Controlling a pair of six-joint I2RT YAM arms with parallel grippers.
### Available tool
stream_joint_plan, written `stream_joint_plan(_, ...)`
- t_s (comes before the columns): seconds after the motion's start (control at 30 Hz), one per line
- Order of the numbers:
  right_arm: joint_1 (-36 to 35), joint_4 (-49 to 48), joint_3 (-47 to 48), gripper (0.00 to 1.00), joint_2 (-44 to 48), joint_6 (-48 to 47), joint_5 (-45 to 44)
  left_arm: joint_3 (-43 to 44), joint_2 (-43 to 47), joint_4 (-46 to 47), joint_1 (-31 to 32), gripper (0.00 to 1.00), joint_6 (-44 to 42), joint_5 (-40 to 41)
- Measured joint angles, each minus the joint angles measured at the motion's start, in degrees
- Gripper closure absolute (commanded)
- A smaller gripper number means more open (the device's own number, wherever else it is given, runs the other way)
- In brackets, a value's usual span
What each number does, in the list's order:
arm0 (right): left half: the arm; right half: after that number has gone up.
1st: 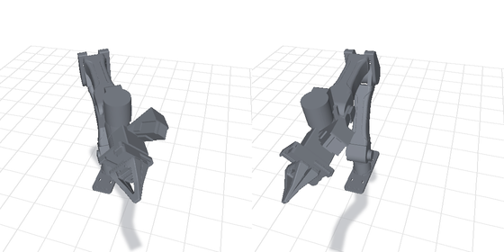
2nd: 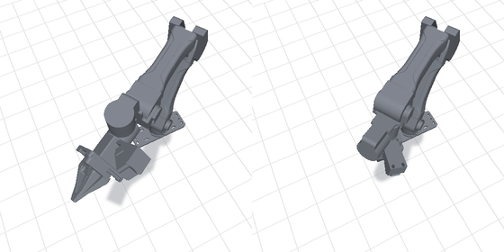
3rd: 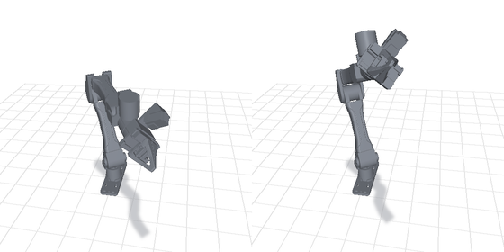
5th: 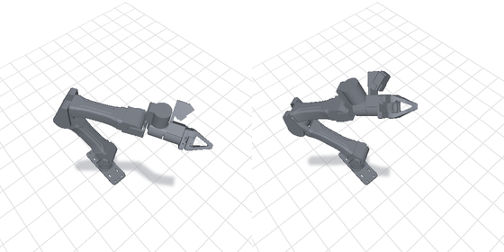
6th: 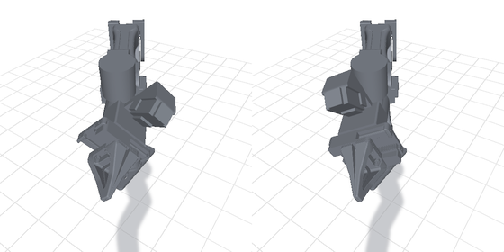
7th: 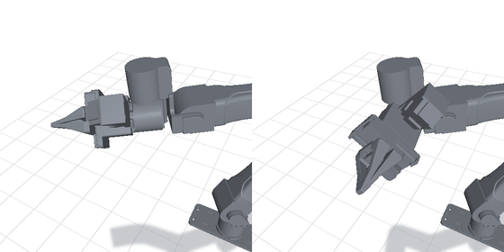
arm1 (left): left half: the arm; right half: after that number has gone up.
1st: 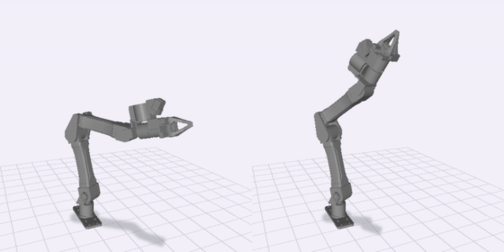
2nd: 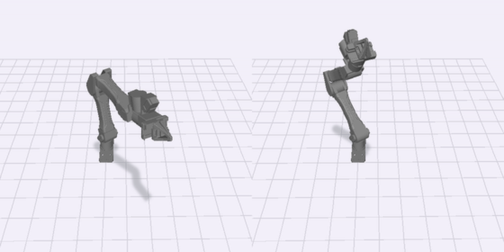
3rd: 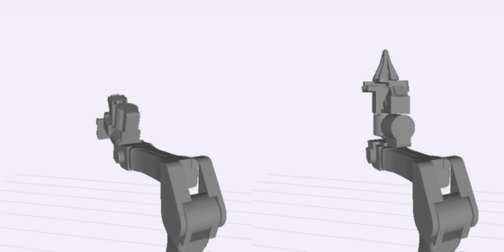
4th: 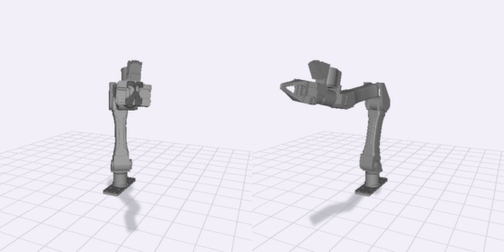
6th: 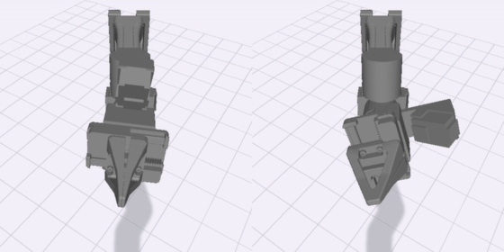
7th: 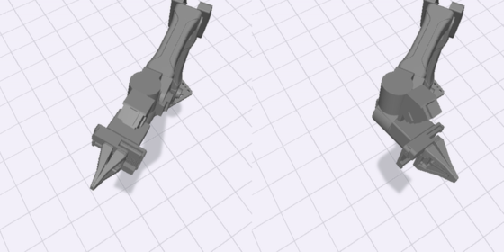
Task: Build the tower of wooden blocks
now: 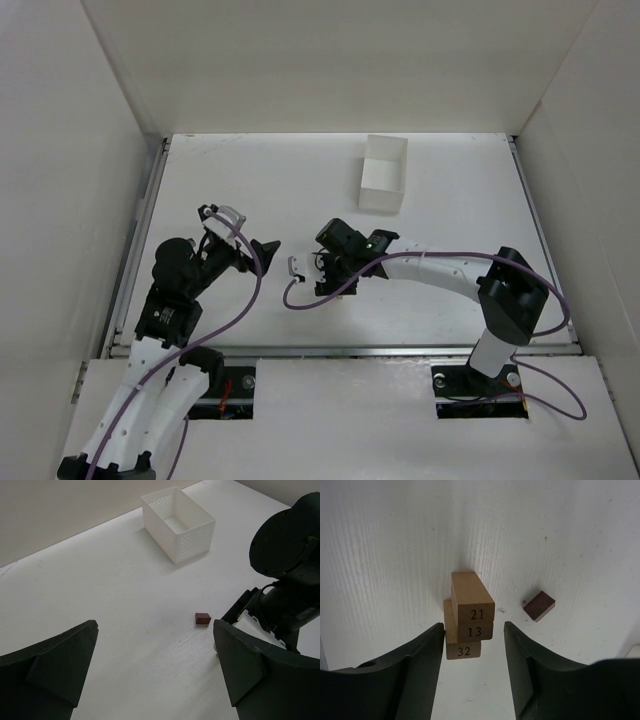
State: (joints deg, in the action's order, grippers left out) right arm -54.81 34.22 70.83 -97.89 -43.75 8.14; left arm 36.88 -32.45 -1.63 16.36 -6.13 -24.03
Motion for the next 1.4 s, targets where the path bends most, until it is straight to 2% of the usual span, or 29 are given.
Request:
stream_joint_plan(0.17, 0.0, -0.02, 0.04, 0.54, 0.0, 0.0, -0.46, 0.0, -1.01, 0.09, 0.0, 0.0, -0.02, -0.33)
stream_joint_plan(0.37, 0.0, -0.02, 0.07, 0.54, -0.02, 0.0, -0.66, 0.0, -1.66, 0.13, 0.0, 0.0, -0.26, -0.42)
stream_joint_plan(0.5, -0.02, -0.02, 0.07, 0.46, -0.02, 0.0, -0.7, 0.0, -1.66, 0.11, 0.0, 0.0, -0.5, -0.57)
stream_joint_plan(0.63, -0.02, 0.02, 0.07, 0.21, -0.02, -0.04, -0.61, 0.0, -1.66, 0.11, 0.0, 0.0, -0.7, -0.59)
stream_joint_plan(0.7, -0.02, 0.04, 0.07, 0.14, 0.0, 0.17, -0.57, 0.0, -1.66, 0.11, 0.0, 0.0, -0.79, -0.59)
stream_joint_plan(0.73, -0.02, 0.07, 0.13, 0.08, 0.0, 0.39, -0.48, 0.0, -1.66, 0.11, 0.0, 0.0, -0.85, -0.59)
stream_joint_plan(0.9, -0.02, 0.02, 0.39, 0.06, 2.43, 2.73, 0.33, 0.0, -1.66, 0.11, 0.0, 0.0, -0.87, -0.96)
stream_joint_plan(1.1, 2.05, -2.36, 1.99, 0.02, 13.51, 8.15, 5.4, 0.17, -1.88, 0.09, 0.0, 0.0, -0.87, -1.01)
stream_joint_plan(1.27, 10.8, -8.35, 4.52, 0.0, 22.23, 11.19, 8.63, 1.53, -3.52, 0.11, 0.0, 0.0, -0.94, -0.96)
stream_joint_plan(1.4, 18.53, -9.9, 8.98, 0.05, 16.87, 12.79, 11.45, 3.48, -6.29, 0.09, 0.0, 0.0, -1.55, -0.52)
